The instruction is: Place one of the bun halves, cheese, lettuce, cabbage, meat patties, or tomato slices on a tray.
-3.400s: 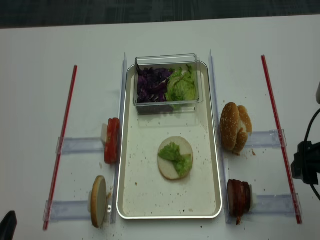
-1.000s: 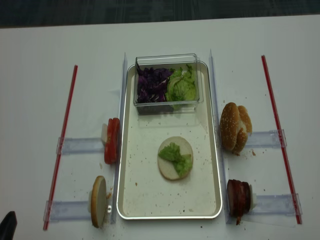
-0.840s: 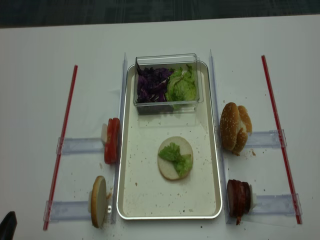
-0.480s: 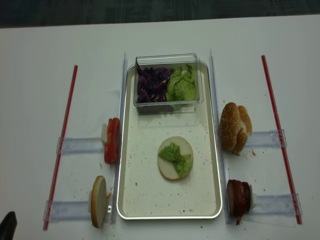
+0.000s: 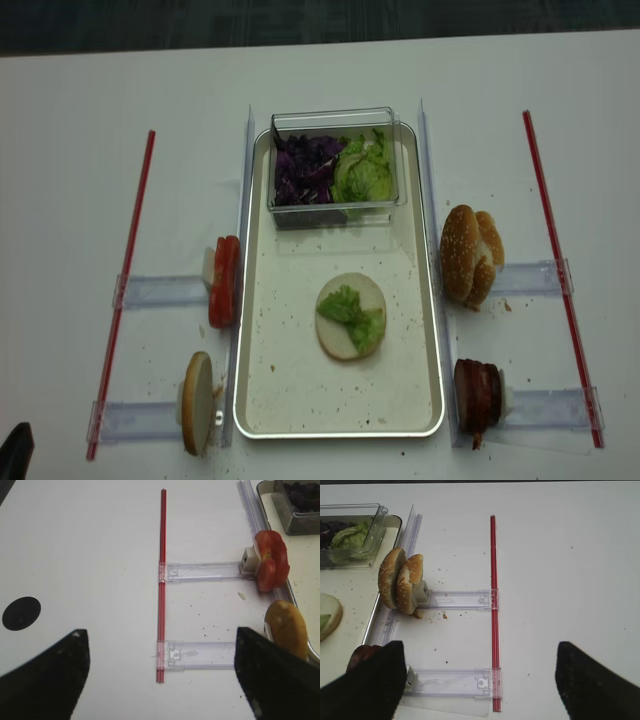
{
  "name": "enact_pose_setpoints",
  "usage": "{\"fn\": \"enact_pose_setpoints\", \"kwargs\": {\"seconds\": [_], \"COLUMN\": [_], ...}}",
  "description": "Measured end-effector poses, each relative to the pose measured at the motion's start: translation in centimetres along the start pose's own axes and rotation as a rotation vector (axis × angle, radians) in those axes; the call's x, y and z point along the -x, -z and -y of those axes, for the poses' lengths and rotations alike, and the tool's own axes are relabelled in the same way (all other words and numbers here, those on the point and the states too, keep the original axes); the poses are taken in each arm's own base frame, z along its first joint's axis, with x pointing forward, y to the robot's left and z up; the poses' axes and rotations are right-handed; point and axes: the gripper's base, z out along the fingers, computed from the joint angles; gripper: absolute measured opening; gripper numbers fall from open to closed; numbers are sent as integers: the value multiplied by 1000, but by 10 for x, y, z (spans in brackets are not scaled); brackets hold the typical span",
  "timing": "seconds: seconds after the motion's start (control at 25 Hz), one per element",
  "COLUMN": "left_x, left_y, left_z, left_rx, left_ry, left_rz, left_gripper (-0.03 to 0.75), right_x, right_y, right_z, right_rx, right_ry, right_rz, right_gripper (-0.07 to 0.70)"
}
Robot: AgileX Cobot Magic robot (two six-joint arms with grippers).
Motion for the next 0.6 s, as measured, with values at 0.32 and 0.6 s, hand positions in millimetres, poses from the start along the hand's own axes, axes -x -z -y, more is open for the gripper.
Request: {"fn": "enact_pose_setpoints", "kwargs": {"seconds": [0.32, 0.6], "left_x": [0, 0], "left_y": [0, 0], "left_z": [0, 0], "left_rx": [0, 0], "left_ry": [0, 0], "left_rz": [0, 0], "left_gripper": [545, 545], "right_x": [0, 0], "right_y": [0, 0], "right_z": [0, 0], "right_rx": [0, 0], "right_ry": [0, 0], "right_rz": [0, 0], "right_gripper": [624, 624]}}
